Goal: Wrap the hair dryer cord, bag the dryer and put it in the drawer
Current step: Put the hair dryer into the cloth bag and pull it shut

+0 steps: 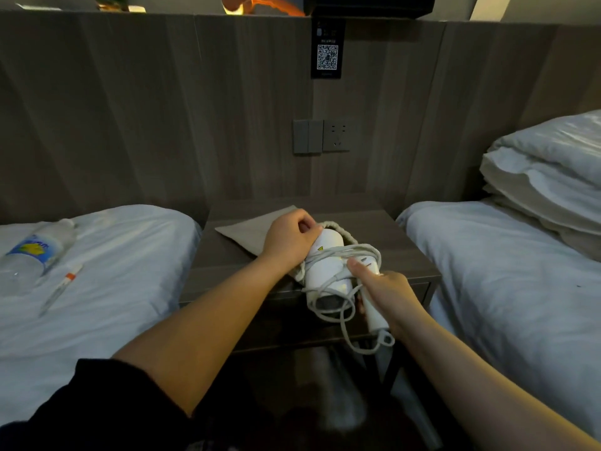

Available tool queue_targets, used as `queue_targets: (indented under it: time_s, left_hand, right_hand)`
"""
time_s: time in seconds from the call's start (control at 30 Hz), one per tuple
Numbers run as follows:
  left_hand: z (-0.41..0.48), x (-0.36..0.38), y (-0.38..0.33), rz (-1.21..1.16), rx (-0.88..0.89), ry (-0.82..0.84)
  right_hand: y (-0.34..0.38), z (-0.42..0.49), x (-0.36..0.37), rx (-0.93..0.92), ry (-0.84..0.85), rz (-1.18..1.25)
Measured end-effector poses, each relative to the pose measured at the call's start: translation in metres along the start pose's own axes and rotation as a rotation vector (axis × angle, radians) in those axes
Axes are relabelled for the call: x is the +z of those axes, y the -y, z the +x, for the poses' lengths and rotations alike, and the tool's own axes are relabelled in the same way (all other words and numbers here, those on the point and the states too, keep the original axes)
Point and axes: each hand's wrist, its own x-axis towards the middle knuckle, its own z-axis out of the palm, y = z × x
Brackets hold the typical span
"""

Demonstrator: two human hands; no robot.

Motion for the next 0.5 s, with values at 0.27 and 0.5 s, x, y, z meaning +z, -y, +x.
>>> queue_targets:
  time_s: [0.27,0.5]
  left_hand:
    - [-0.022,-0.003,-0.001,0.040,0.184,0.277]
    - [-0.025,-0.006,0.029,0.251,0.175,0.393]
  right_hand:
    - [-0.008,0.018,-0.004,0.088,-0.099,0.148]
    - [-0.008,0.029,-0.014,0.134,-0.093,0.149]
